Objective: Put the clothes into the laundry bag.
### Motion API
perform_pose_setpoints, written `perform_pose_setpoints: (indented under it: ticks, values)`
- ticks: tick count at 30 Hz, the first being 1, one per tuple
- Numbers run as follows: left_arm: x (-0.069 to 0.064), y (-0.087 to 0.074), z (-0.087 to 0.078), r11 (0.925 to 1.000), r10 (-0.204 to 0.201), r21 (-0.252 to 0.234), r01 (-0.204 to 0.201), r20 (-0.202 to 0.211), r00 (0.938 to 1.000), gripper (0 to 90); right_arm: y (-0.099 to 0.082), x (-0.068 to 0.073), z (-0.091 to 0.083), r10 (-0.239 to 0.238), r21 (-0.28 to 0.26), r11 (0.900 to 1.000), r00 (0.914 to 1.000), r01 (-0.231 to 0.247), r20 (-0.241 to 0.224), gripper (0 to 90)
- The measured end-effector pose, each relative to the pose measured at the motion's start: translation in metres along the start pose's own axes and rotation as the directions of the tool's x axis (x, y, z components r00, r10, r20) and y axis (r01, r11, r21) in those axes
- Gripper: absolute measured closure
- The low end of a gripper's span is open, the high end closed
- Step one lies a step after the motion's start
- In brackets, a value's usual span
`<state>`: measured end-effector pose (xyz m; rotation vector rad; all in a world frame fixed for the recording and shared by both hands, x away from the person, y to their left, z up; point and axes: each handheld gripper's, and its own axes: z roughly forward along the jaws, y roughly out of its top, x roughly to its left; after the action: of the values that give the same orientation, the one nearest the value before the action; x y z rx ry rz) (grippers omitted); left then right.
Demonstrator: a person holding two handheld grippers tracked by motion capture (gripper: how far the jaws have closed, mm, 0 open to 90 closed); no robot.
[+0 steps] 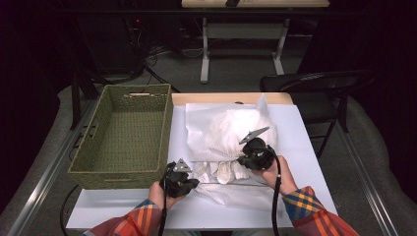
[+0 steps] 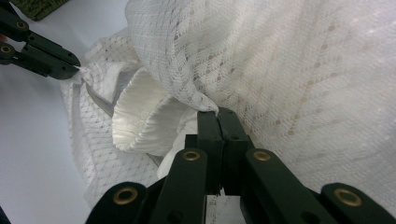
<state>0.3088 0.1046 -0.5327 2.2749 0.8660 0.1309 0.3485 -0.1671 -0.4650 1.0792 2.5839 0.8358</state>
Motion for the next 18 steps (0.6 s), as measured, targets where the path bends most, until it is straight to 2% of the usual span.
perform_pose_setpoints:
  ticks: [2,5,7,10,13,14,16,18]
  values:
    - [-0.003,0.005,0.0,0.9999,0.015,0.007,-0.015,-0.013,0.9998,79.2,0.0,0.0,0.0,0.003,-0.002,1.0,1.0,-0.003,0.0,89.8]
    - [-0.007,0.015,0.003,0.9994,0.035,0.005,-0.034,-0.034,0.9988,57.7,0.001,0.002,-0.001,-0.007,-0.004,1.0,1.0,0.007,0.0,89.8]
    - [-0.01,0.022,0.007,0.9986,0.052,0.002,-0.052,-0.06,0.9968,47.2,0.001,0.002,-0.001,-0.006,-0.006,1.0,1.0,0.006,-0.002,89.8]
    - [-0.011,0.029,0.02,0.9962,0.08,0.04,-0.077,-0.09,0.9928,39.8,0.0,0.002,-0.002,-0.005,-0.007,1.0,1.0,0.005,-0.003,89.7]
    - [-0.008,0.028,0.032,0.9953,0.074,0.07,-0.067,-0.091,0.9931,43.2,0.0,0.002,-0.002,-0.002,-0.007,1.0,1.0,0.002,-0.003,89.7]
    - [-0.007,0.027,0.033,0.9958,0.071,0.064,-0.066,-0.093,0.9931,46.8,0.0,0.002,-0.002,-0.003,-0.008,1.0,1.0,0.003,-0.003,89.7]
    - [-0.005,0.024,0.031,0.9979,0.057,0.035,-0.054,-0.08,0.9952,60.8,0.0,0.002,-0.002,-0.004,-0.008,1.0,1.0,0.004,-0.004,89.7]
    - [-0.003,0.022,0.028,0.9984,0.05,0.027,-0.049,-0.072,0.9962,67.9,0.0,0.001,-0.003,-0.004,-0.007,1.0,1.0,0.004,-0.005,89.7]
